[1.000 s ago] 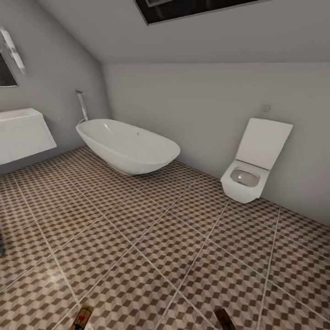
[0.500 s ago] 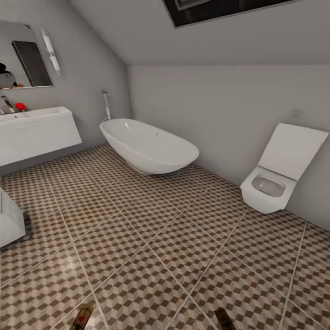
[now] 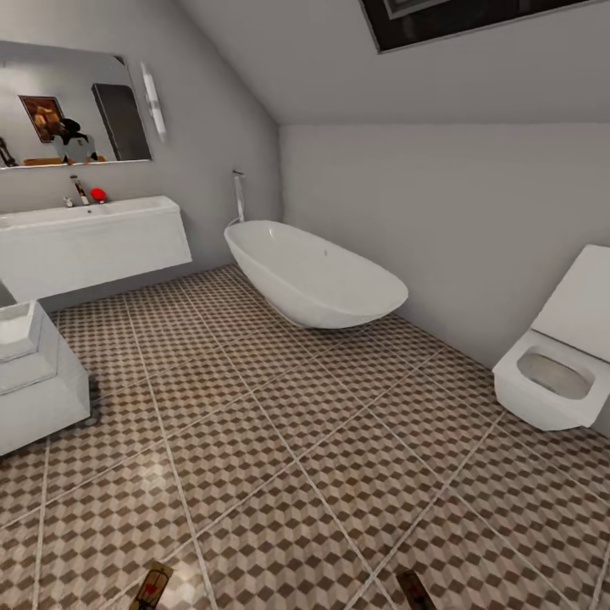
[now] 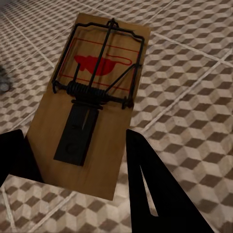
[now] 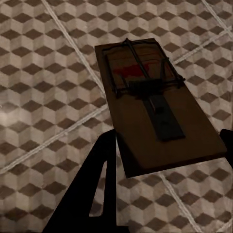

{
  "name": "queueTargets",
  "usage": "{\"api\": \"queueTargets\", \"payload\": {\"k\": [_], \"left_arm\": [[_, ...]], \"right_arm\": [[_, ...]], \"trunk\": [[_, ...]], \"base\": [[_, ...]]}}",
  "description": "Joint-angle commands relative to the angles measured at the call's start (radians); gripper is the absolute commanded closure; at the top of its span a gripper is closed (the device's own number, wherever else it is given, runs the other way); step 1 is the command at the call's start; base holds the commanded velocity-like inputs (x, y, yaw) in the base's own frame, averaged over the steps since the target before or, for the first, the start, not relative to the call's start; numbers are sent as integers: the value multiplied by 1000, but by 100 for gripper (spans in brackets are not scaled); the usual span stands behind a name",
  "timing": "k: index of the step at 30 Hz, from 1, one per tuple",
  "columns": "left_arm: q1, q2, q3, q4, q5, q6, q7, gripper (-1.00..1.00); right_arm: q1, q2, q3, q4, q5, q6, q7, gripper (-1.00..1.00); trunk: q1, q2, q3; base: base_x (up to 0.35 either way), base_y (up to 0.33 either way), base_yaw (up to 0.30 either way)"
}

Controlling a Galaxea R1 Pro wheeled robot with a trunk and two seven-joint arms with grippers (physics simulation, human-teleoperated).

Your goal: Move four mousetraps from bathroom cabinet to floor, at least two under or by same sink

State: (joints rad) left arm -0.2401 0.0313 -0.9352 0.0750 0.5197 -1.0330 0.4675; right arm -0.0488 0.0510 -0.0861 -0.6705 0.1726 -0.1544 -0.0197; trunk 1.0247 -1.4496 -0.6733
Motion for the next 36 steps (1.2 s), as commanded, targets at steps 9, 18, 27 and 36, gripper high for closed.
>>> {"api": "queueTargets", "payload": {"k": [9,18,27,36], "left_arm": [[-1,-1,-8,2,0,-1,11,100],[-1,-1,-8,2,0,-1,11,100],[-1,-1,-8,2,0,-1,11,100],[-1,-1,-8,2,0,-1,11,100]], "right_arm": [[0,1,-4,0,8,-3,0,100],[0,1,-5,0,8,-4,0,100],[0,1,-4,0,8,-4,0,100],[0,1,-4,0,8,-4,0,100]], "trunk": [[0,0,4],[0,0,5],[0,0,5],[0,0,5]], "base": [[290,0,272],[335,0,60],[336,0,68],[337,0,273]]}}
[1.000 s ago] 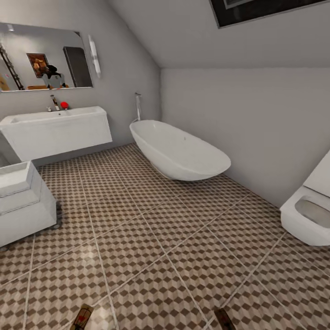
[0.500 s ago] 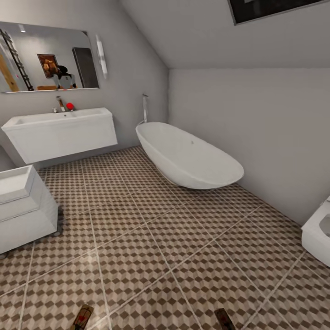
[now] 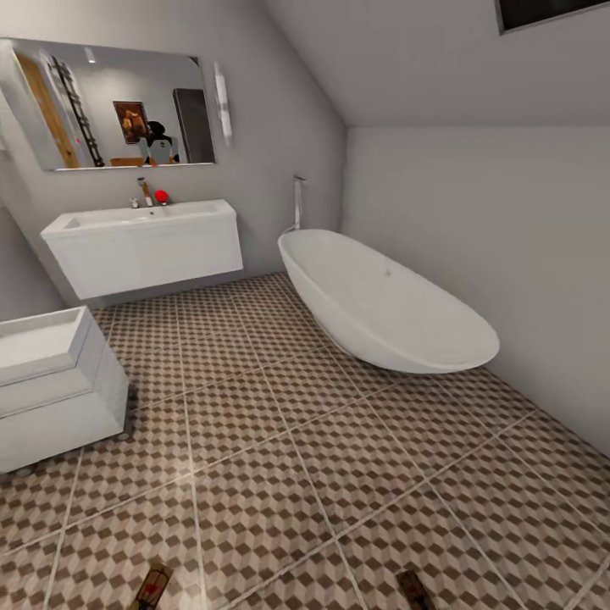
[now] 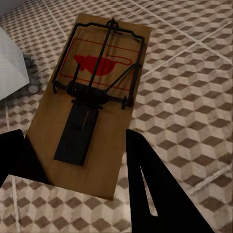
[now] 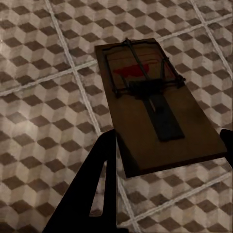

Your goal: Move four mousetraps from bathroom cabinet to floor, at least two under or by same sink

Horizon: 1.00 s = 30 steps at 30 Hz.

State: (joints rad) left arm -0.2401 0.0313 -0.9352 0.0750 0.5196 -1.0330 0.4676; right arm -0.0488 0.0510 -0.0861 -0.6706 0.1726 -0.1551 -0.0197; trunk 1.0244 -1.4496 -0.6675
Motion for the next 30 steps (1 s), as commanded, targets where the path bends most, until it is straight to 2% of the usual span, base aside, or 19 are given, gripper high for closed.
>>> {"api": "queueTargets", "payload": {"k": [1,16,30], "left_arm": [[-1,-1,-8,2,1,-1,11,100],[-1,-1,-8,2,1,-1,11,100],[-1,-1,-8,2,0,-1,11,100]], "right_arm": [[0,1,-4,0,8,-3,0,100],[0,1,-4,0,8,-3,0,100],[0,1,-4,0,8,-3,0,100]], "trunk": [[1,0,-1],[1,0,-1],[1,0,-1]], "base": [[336,0,283],[336,-4,284],[336,-104,284]]}}
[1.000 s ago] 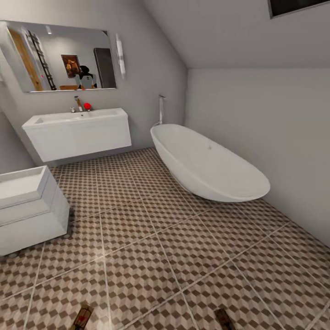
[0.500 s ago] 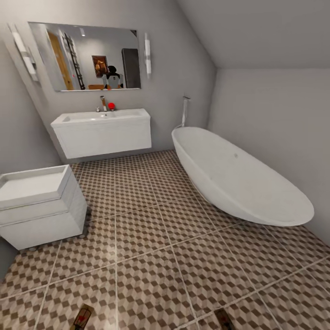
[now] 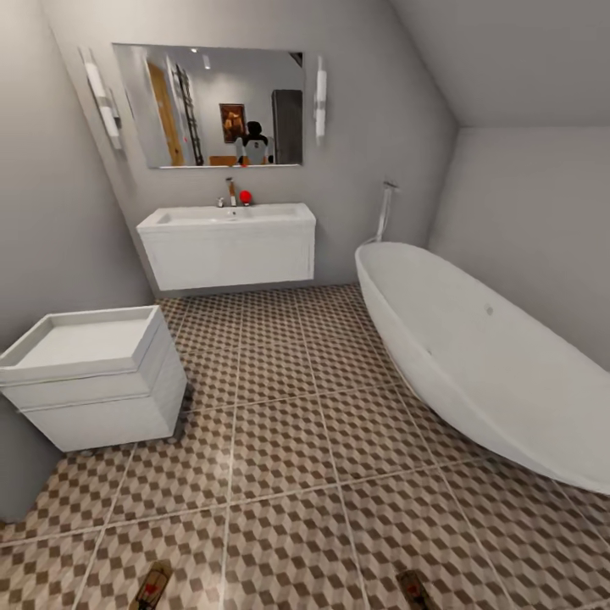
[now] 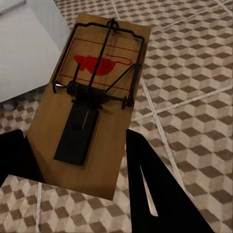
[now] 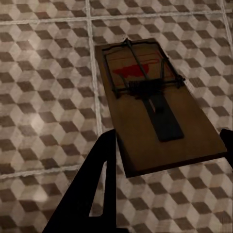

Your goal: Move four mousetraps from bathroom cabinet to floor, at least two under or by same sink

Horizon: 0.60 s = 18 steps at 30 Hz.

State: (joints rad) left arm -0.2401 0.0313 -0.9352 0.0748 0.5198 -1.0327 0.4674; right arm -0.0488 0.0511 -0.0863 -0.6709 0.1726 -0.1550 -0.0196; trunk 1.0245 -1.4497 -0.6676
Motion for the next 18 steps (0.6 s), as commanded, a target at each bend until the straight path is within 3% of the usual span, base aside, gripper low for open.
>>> {"api": "queueTargets", "payload": {"k": [1,7,18], "left_arm": [[-1,-1,-8,2,0,-1,11,100],[-1,-1,-8,2,0,-1,11,100],[-1,-1,-8,2,1,-1,11,100]], "right_arm": [[0,1,-4,0,8,-3,0,100],[0,1,-4,0,8,-3,0,100],[0,0,-5,0,8,-3,0,100]], "trunk": [[1,0,-1],[1,0,-1],[1,0,-1]], "base": [[336,-117,284],[336,-118,253],[336,-123,23]]}}
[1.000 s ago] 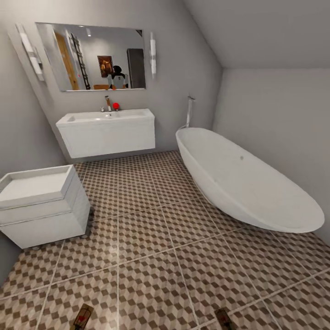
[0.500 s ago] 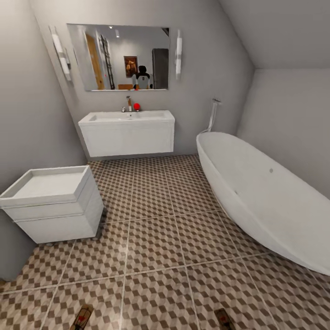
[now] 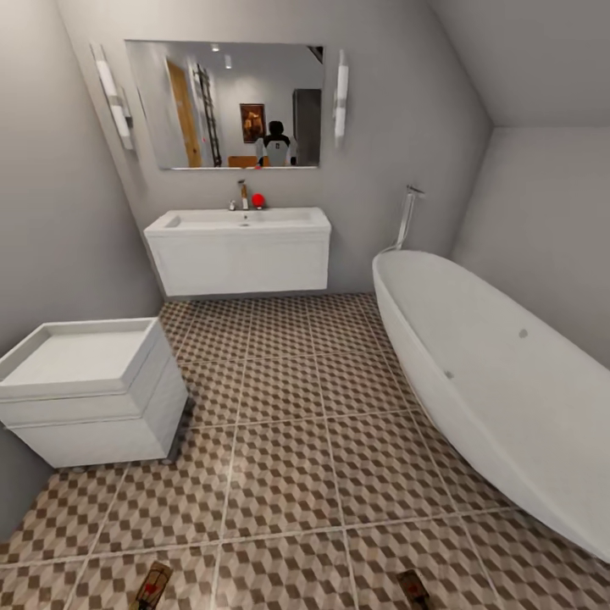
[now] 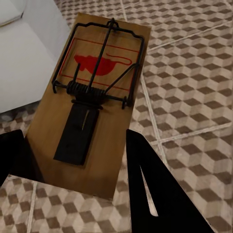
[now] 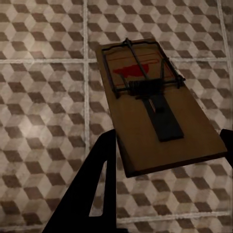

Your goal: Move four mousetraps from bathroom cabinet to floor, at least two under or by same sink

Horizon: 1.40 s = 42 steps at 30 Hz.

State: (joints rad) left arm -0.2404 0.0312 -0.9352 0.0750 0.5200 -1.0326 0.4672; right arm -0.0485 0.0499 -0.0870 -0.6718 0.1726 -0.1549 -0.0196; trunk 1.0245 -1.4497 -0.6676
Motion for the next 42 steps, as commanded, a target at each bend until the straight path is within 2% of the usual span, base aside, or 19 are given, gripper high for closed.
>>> {"api": "queueTargets", "payload": {"k": [1,19,42], "left_arm": [[0,-1,-8,2,0,-1,11,100],[0,-1,-8,2,0,-1,11,100],[0,-1,-8,2,0,-1,11,100]], "right_arm": [[-1,1,-4,0,9,-3,0,100],[-1,2,-4,1,9,-3,0,100],[-1,1,-5,1,9,-3,0,100]], "trunk": [[1,0,-1],[1,0,-1],[1,0,-1]], "base": [[336,-124,1],[333,-52,152],[325,0,8]]}}
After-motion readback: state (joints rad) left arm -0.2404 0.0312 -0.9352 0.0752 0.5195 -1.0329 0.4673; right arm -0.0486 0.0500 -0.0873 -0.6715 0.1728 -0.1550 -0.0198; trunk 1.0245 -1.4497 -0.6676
